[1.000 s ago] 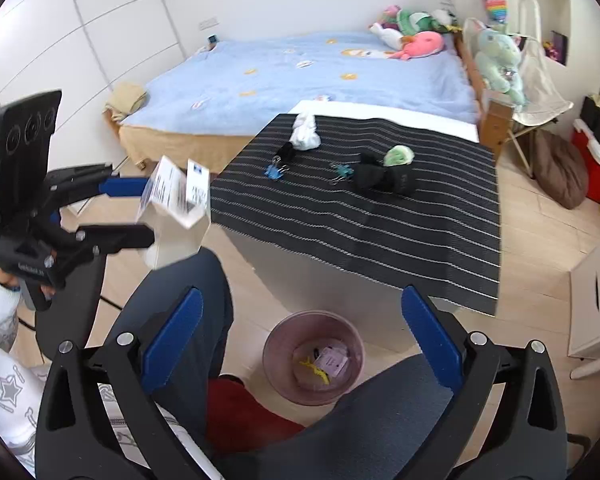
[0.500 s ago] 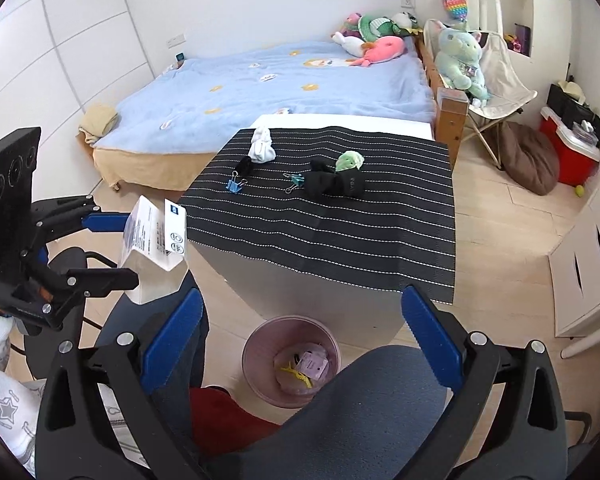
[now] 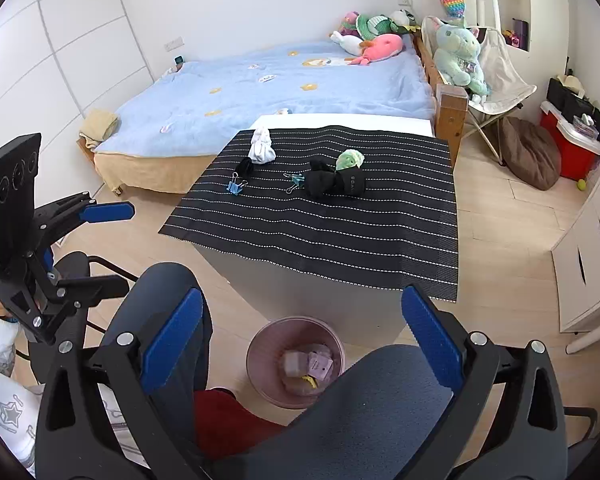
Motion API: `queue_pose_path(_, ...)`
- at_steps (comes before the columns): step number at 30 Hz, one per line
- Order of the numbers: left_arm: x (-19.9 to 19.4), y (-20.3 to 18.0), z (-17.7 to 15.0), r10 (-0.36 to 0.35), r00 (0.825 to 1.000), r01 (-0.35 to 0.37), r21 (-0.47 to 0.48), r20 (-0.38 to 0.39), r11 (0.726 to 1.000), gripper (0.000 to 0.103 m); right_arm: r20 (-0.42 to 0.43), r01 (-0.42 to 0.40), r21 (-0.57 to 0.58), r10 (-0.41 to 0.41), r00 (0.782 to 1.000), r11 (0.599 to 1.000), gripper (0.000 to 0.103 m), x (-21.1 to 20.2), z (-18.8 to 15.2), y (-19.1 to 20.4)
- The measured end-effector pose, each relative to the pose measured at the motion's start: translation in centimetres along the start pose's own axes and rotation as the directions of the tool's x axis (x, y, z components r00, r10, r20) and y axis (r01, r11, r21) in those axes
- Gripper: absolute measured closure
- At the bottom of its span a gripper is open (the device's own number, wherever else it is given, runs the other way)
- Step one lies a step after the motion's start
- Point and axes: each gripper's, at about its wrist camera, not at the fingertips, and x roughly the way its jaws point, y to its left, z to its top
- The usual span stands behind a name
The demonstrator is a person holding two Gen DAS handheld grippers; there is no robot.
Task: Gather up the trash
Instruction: 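Carry the white box over the pink bin and open the left tool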
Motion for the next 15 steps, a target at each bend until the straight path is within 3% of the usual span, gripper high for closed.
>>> queue_pose_path(15,0.2,1.7,-0.1,0.035,0.999,-0.035,-0.057,0.006,0.998,0.008,-0.005,0.008,-0.012,-0.008,1.000,1.000,0.005,1.0,0.6,0.7)
